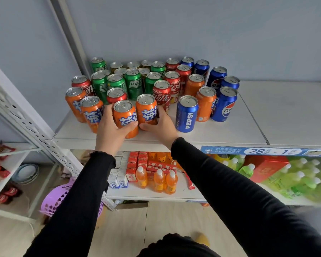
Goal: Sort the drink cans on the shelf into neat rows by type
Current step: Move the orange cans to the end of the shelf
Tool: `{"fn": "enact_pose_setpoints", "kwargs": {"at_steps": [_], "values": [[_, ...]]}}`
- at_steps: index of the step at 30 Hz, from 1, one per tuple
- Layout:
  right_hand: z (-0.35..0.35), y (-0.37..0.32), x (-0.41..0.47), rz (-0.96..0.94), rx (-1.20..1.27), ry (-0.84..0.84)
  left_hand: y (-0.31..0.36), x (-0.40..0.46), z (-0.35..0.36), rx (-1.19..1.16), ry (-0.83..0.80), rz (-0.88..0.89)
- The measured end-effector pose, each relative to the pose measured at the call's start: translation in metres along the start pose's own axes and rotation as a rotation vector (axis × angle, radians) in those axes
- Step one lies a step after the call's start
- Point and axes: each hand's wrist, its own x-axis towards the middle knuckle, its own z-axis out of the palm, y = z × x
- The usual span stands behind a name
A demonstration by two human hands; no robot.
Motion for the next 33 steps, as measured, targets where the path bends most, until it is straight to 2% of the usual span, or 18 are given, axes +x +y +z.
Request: {"fn": "enact_pose_setpoints", "kwargs": {"at_steps": [6,12,18,26,33], "values": [[-0.022,-0.001,-0.061,-0.036,0.132,0.089,0.021,-0.027,0.003,-0.043,-0.013,0.011],[-0.112,0.008,-0.107,-0.032,0.207,0.189,0.090,-0.056,0.059,-0.086,-0.149,0.137],[-0.250,0.046,-0.154,0.030,0.120,0.405,0.170,-0.084,0.177,-0.163,-0.362,0.234],[-0.474,0.099,-0.242,0.077,0.021,0.649,0.299,-0.155,0.366,-0.234,-0.513,0.300],[-0.623,0.119,-0.277,0.085,0.003,0.746,0.387,-0.181,0.489,-0.285,-0.609,0.316]]}}
